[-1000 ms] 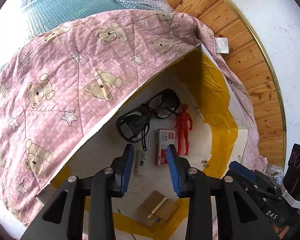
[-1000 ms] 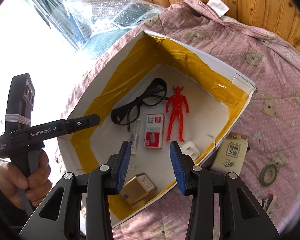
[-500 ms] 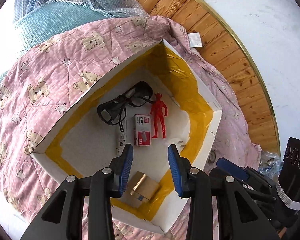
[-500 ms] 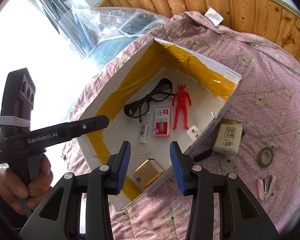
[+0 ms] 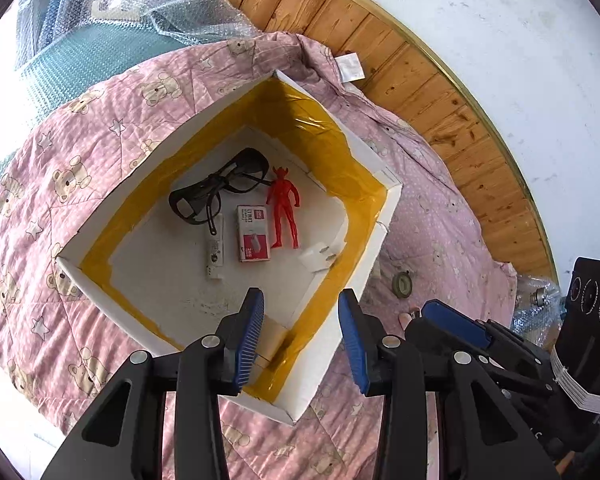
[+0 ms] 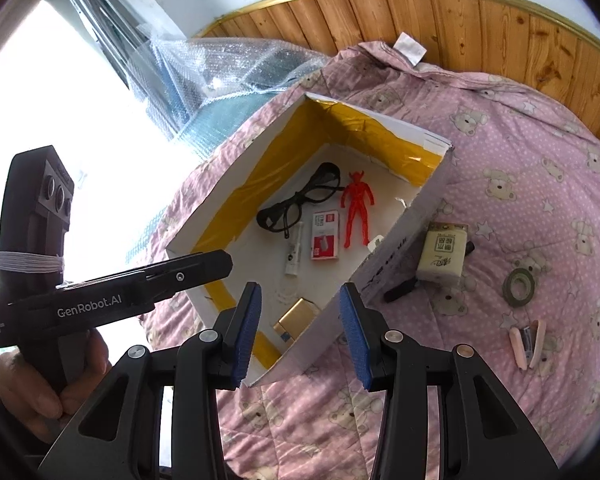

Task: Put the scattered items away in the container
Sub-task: 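Move both open tools back out of the box toward the remaining items, then lower left tool toward green tape roll while right tool approaches pink stapler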

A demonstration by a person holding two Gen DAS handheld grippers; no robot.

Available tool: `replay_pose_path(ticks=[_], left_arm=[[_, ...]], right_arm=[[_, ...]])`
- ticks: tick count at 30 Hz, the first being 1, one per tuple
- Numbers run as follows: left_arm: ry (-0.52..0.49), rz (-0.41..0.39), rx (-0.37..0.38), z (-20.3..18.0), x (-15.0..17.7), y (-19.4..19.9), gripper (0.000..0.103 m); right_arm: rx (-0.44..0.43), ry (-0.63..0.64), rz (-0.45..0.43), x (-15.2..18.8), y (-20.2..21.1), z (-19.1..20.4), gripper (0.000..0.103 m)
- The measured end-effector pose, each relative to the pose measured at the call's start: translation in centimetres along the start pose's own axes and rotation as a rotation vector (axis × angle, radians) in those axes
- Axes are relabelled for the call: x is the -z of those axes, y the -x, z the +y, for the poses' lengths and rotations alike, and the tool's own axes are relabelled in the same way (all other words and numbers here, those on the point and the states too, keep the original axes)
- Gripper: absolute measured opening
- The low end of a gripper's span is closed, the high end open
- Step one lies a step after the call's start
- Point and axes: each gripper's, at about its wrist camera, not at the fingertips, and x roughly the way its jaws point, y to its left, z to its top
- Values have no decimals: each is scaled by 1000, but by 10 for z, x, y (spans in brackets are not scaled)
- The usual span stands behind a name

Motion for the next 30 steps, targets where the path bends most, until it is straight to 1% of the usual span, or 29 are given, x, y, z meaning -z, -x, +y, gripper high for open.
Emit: replay_pose_path(ticks=[13,22,27,29,30], left_arm=[[-90,42,-1,-51,22,-8,41],[-171,95,2,-92,34,-30,41],[-210,121,-4,-111,35,-44,41],[-220,126,-9,-117,34,-50,43],[-223,127,-14,-120,33,-52,47]], right_arm=[[13,-116,-30,41,29,-49,44],[20,-197,-50,63,43,-85,44],[26,-249,-54,74,45,-108,44],[25,-274,-55,78,46,-117,44],[24,-284,-56,79,46,-120,44]])
